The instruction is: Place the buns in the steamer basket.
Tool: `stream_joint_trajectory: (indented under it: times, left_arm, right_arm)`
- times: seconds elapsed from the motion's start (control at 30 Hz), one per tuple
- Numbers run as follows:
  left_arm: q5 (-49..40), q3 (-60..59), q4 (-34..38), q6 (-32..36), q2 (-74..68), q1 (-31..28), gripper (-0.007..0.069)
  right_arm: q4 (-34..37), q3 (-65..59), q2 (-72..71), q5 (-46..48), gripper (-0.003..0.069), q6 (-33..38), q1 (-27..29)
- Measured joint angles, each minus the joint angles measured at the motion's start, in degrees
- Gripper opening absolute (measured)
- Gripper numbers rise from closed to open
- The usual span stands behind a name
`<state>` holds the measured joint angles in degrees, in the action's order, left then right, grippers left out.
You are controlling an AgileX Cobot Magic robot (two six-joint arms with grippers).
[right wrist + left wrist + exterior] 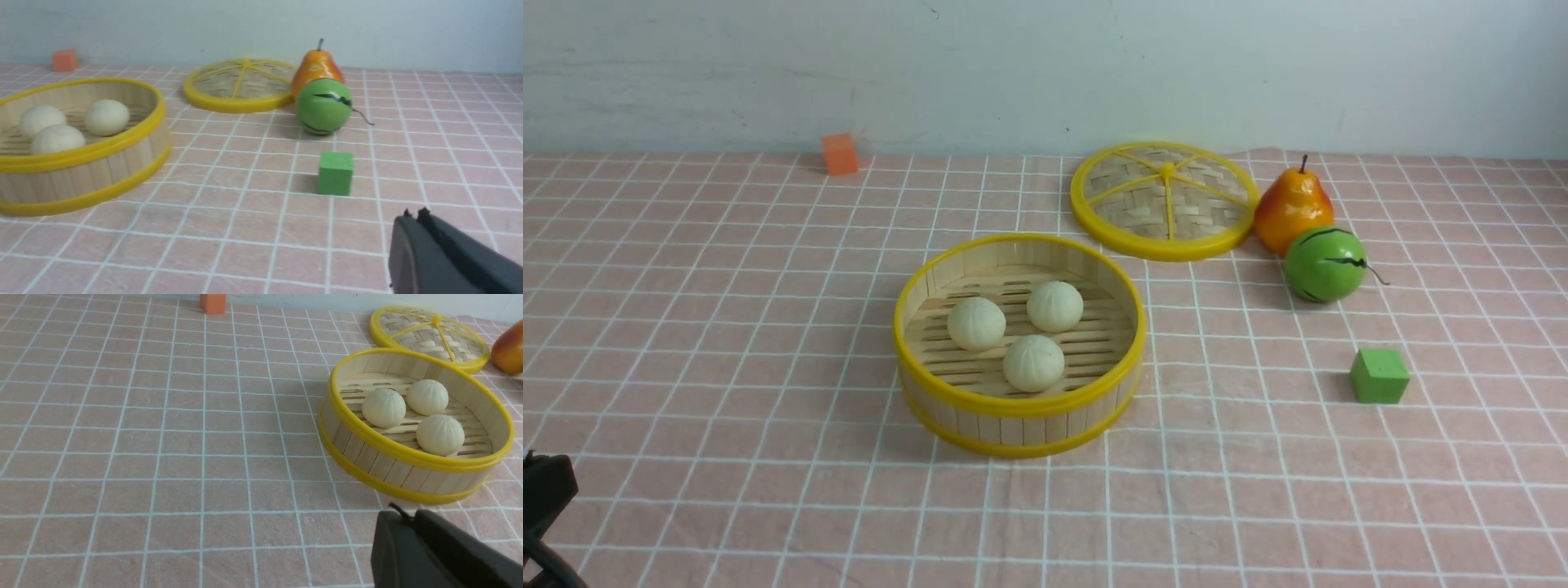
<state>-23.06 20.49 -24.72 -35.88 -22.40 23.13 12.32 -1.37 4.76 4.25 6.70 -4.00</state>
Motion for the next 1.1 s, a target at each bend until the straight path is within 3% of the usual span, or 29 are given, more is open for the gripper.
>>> stream_joint_trajectory:
  times: [0.13, 0.27, 1.1]
  left_arm:
    - [0.0, 0.0, 0.0, 0.0, 0.0, 0.0, 0.0049]
    - [0.0, 0.0, 0.0, 0.0, 0.0, 0.0, 0.0053]
    - [2.1, -2.4, 0.1, 0.0, 1.6, -0.5, 0.0068]
  right_arm:
    - [-7.9, 0.0, -5.0, 8.7, -0.0010, -11.1, 2.6]
    - [-10.9, 0.1, -5.3, 16.0, -0.0010, -16.1, 2.7]
    - [-9.7, 0.6, -5.3, 18.7, 0.0010, -16.9, 2.7]
